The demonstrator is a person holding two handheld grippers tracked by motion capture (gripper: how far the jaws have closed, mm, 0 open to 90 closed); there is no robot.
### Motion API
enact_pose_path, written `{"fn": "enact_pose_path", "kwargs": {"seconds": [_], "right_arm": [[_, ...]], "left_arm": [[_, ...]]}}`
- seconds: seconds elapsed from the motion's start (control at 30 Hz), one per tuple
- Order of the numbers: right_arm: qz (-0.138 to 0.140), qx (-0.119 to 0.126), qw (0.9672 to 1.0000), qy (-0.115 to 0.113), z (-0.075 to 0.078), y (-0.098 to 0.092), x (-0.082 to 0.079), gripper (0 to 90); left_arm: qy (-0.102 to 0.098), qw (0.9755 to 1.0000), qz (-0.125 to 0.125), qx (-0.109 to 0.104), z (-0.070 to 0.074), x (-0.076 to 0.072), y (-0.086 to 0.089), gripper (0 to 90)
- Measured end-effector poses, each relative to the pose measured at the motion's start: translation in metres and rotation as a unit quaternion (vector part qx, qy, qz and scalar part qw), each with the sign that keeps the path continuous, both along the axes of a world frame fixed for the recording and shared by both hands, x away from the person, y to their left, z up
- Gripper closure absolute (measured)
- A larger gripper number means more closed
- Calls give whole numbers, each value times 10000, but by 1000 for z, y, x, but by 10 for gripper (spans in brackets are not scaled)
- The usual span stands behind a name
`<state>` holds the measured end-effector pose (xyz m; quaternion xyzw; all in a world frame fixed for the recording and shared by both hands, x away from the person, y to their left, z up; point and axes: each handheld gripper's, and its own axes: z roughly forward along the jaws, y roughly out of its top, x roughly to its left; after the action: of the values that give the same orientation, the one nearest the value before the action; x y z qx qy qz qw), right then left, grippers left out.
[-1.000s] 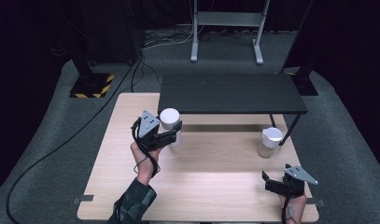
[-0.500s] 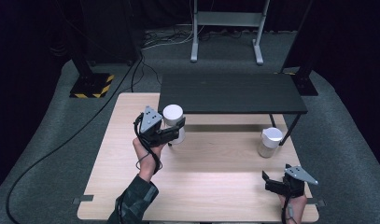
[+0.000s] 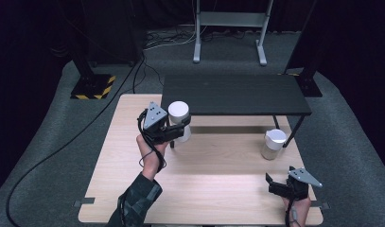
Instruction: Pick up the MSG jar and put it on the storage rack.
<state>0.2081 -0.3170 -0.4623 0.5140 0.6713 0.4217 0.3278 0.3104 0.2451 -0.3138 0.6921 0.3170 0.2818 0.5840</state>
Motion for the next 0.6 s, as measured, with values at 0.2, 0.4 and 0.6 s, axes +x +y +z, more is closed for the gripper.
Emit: {"fn": "enact_pose_path", "kwargs": {"seconds": [0.2, 0.4, 0.6], "right_arm": [[1, 1, 10000, 1, 0, 0, 0, 0], [1, 0, 10000, 0, 0, 0, 0, 0], [1, 1, 10000, -2, 0, 0, 0, 0]], "left_arm": [[-40, 10000, -62, 14, 6, 2, -4, 340], [-61, 9999, -155, 43, 12, 6, -8, 341], [-82, 9997, -243, 25, 16, 8, -11, 341]]}}
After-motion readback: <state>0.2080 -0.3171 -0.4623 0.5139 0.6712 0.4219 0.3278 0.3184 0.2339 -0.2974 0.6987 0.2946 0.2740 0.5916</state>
